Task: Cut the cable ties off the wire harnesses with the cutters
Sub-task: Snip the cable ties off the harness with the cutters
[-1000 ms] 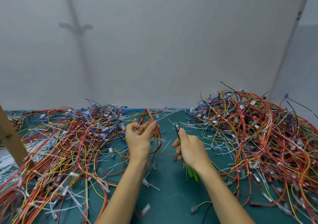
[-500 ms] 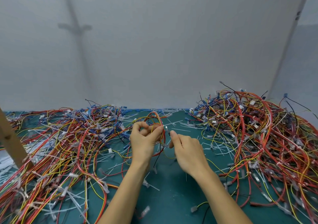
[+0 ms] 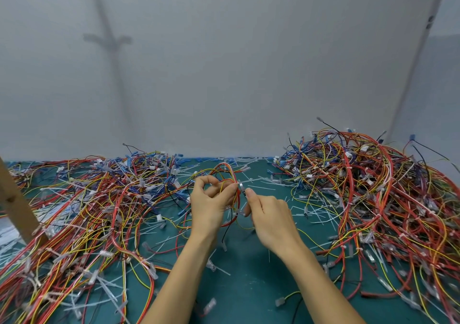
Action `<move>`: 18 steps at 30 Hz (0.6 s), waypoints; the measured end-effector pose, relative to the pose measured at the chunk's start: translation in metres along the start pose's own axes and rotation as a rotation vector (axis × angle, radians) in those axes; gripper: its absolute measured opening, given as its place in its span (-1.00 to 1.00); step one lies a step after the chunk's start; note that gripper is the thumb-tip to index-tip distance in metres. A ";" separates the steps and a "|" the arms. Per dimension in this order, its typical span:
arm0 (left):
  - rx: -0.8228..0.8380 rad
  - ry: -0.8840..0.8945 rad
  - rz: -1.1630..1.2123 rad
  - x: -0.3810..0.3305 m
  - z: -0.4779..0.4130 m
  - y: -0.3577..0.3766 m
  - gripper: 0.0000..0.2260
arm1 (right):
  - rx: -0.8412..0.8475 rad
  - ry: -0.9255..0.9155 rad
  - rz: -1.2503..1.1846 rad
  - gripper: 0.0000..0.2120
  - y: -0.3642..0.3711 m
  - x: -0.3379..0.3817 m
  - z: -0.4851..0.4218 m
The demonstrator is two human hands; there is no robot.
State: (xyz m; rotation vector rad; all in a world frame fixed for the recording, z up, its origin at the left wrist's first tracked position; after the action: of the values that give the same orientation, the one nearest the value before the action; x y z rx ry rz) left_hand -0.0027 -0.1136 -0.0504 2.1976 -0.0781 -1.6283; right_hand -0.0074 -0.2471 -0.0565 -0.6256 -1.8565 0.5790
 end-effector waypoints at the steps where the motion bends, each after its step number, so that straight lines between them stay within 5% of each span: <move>1: 0.010 -0.010 -0.001 0.000 0.000 0.000 -0.70 | 0.002 0.001 -0.006 -0.38 0.000 0.000 0.000; 18: -0.003 0.000 0.016 -0.005 -0.002 0.000 -0.73 | -0.070 0.048 -0.183 -0.47 -0.002 0.001 0.000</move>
State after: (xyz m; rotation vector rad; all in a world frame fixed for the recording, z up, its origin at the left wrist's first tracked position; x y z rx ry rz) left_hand -0.0024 -0.1113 -0.0457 2.1896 -0.0930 -1.6190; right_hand -0.0080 -0.2483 -0.0544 -0.5037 -1.8709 0.3770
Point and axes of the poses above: each hand's wrist, its own z-axis away from the middle knuckle, its own y-axis out of the palm, x = y × z, the point moved 1 cm from there along -z, towards the middle knuckle, and after that the axes turned 2 degrees about x, right-handed, at the moved point
